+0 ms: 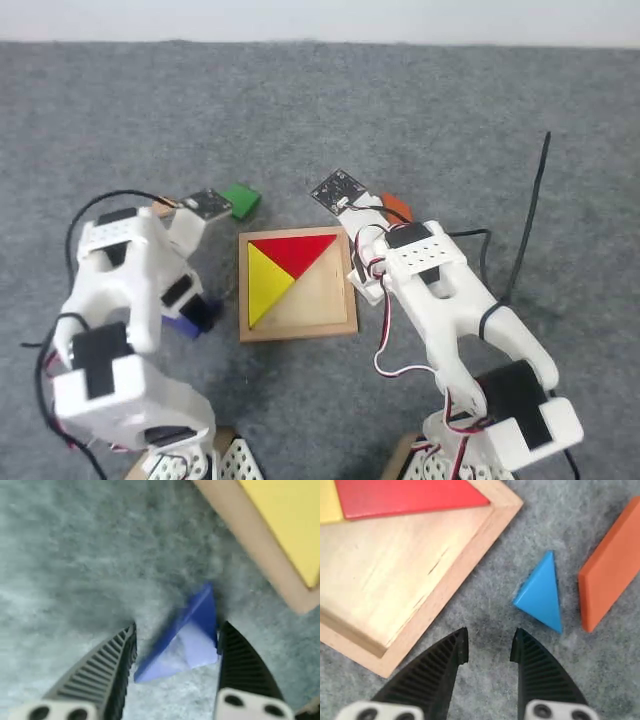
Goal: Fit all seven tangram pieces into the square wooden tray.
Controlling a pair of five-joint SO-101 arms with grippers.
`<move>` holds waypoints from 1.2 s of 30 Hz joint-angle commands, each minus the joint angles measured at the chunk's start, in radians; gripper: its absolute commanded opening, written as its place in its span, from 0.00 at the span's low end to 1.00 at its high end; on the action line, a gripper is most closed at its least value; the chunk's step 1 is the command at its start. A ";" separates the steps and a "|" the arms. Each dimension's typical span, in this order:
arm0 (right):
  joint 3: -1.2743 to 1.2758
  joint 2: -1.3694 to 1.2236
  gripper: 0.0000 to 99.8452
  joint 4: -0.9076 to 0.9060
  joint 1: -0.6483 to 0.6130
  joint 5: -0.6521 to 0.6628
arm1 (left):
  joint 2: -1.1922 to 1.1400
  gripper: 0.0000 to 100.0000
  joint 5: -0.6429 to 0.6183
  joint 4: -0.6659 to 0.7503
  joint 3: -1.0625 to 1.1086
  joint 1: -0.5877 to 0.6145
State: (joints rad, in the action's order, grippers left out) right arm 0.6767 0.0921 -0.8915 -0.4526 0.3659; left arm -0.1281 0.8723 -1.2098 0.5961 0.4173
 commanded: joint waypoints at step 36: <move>-0.003 -0.008 0.16 0.048 -0.005 0.011 | 0.020 0.25 -1.287 -0.011 0.030 0.135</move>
State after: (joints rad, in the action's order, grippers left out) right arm 0.6767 0.0890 -0.8853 -0.4526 0.3659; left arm -0.0667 -0.3721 -1.2497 0.6206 0.5616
